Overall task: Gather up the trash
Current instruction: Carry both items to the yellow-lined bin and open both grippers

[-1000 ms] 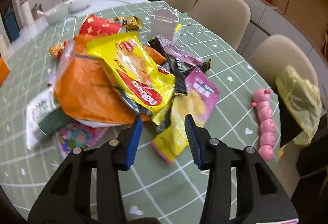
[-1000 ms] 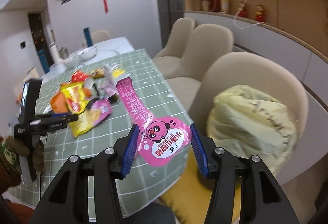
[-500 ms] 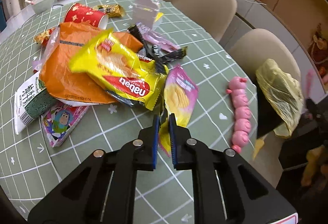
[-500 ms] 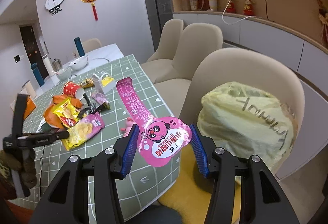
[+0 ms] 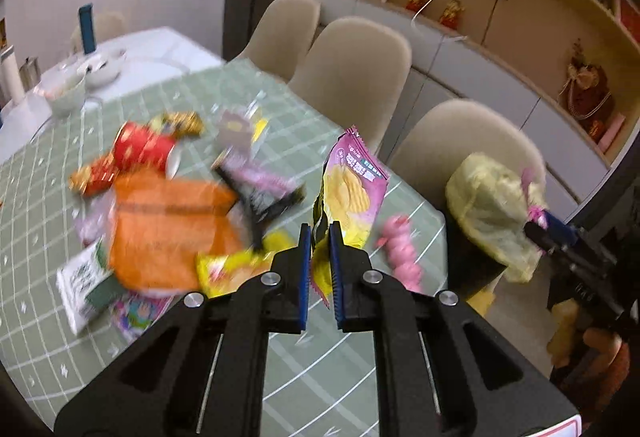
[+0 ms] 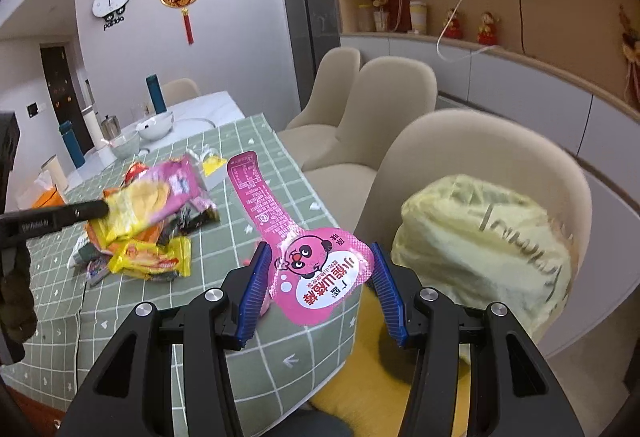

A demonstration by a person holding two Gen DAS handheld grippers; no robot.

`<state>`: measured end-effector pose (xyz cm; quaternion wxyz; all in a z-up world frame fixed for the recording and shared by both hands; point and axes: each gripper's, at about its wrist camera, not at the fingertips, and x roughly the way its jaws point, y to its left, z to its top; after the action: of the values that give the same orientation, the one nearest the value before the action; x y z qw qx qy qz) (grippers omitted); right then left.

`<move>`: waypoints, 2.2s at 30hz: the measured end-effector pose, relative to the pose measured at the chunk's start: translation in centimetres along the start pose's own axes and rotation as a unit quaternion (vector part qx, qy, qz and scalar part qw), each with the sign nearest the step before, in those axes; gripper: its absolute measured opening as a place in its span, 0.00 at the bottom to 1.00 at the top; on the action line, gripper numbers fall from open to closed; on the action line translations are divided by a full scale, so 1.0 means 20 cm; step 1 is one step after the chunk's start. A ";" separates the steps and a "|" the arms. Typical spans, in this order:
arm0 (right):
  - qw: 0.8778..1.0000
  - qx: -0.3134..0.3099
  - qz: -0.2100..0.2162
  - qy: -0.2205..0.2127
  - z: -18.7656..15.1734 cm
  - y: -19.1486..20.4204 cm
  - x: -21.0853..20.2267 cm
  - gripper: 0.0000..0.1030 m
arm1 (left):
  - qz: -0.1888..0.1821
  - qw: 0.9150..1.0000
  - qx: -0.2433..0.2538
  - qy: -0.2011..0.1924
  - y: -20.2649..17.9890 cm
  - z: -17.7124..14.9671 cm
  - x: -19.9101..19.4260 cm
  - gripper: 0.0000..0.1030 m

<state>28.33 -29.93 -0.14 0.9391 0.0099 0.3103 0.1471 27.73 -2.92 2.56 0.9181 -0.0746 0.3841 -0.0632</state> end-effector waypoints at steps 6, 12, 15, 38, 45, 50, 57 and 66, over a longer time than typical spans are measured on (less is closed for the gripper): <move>0.999 0.002 -0.018 -0.032 0.10 -0.15 -0.07 0.46 | -0.027 0.998 0.038 -0.035 -0.23 0.20 -0.02 0.09; 0.996 -0.003 -0.069 -0.056 0.19 -0.35 -0.16 0.46 | -0.074 0.994 0.067 -0.036 -0.47 0.35 0.05 0.09; 0.993 0.013 -0.101 -0.061 0.20 -0.48 -0.22 0.46 | -0.093 0.992 0.076 -0.027 -0.58 0.40 0.11 0.09; 0.972 0.109 -0.206 -0.011 0.15 -1.06 -0.21 0.46 | -0.191 0.939 0.183 0.220 -1.41 0.23 1.17 0.09; 0.985 0.107 -0.137 0.018 0.23 -1.02 0.09 0.46 | -0.218 0.935 0.168 0.221 -1.33 0.18 1.11 0.09; 0.987 0.117 -0.072 0.084 0.21 -1.01 0.41 0.46 | -0.231 0.941 0.153 0.196 -1.25 0.25 1.05 0.17; 0.979 0.092 -0.068 0.170 0.02 -0.91 0.59 0.46 | -0.190 0.965 0.131 0.126 -1.08 0.35 0.89 0.32; 0.972 0.110 -0.102 0.179 -0.10 -0.92 0.53 0.47 | -0.134 0.982 0.116 0.062 -0.86 0.32 0.72 0.39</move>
<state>40.25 -44.74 -10.05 0.8715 0.0548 0.4870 0.0154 41.22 -21.67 0.17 0.8781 -0.0142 0.4170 -0.2341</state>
